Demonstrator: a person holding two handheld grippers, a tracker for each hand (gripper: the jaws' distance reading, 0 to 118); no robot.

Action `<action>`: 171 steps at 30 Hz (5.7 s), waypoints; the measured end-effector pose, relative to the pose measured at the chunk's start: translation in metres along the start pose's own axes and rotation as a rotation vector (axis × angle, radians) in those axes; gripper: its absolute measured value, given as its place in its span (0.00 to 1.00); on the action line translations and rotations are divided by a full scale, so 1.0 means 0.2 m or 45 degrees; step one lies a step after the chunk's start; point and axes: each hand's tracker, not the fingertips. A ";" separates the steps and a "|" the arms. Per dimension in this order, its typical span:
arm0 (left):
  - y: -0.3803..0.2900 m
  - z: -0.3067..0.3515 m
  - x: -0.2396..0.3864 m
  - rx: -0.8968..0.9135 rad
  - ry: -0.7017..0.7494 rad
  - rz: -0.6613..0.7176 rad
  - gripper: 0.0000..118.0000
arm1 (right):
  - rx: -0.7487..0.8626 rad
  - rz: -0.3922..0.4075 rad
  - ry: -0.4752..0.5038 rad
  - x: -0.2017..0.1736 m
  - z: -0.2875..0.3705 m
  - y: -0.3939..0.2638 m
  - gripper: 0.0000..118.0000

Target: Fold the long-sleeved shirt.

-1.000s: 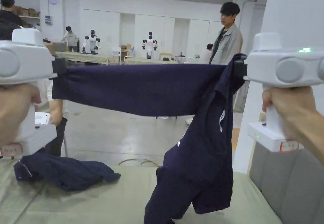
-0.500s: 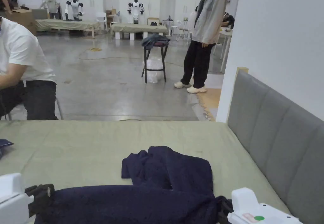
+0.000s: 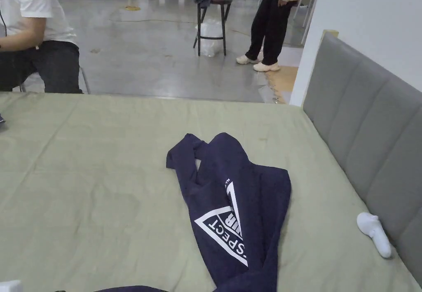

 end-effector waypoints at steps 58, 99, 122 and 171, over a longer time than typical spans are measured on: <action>1.08 -1.97 0.62 -0.394 -0.217 0.236 0.76 | -0.178 -0.328 0.068 0.26 -0.10 0.03 0.03; 2.03 0.64 0.64 0.798 -0.452 0.140 0.07 | 0.796 0.049 0.148 0.38 1.12 1.89 0.03; 2.89 1.26 0.95 1.016 -0.302 0.073 0.07 | 0.967 0.027 -0.021 0.20 1.55 3.10 0.03; 0.39 -0.69 0.16 -0.102 0.114 0.068 0.06 | 0.041 -0.006 -0.096 0.52 -0.27 0.60 0.03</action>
